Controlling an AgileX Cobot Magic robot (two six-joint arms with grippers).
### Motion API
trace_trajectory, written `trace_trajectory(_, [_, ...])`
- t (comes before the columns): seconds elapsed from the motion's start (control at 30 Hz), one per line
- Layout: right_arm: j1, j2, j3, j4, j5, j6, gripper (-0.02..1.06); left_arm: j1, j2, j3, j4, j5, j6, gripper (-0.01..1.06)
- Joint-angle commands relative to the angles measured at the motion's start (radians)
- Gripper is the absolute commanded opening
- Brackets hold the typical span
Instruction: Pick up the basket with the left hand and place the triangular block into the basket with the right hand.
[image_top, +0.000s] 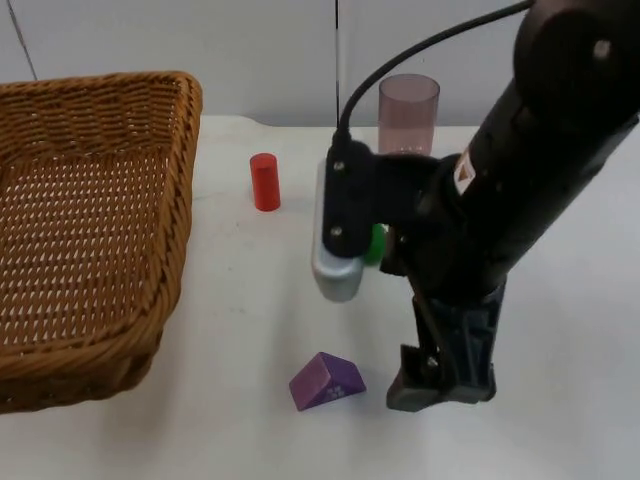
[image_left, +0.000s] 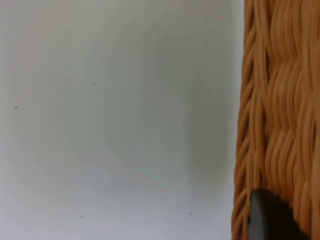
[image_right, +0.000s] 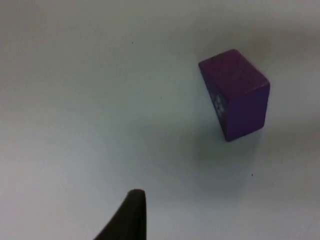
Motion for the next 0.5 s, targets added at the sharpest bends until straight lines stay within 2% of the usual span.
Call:
trace_trajectory(0.0, [0.007,0.020,-0.014,-0.002,-0.033,-0.041,1.00,0.004,-0.011,0.000,-0.017,0.025,-0.006,0.00])
trace_trajectory(0.17, [0.007,0.066,-0.015,-0.002,-0.067,-0.105,1.00,0.004,-0.011,0.000,-0.014,0.025,-0.006,0.00])
trace_trajectory(0.23, [0.007,0.101,-0.017,0.007,-0.116,-0.138,1.00,0.004,-0.011,0.000,-0.013,0.025,-0.008,0.00])
trace_trajectory(0.47, [0.010,0.197,-0.098,0.021,-0.125,-0.144,1.00,0.004,-0.011,0.000,-0.012,0.024,-0.010,0.00])
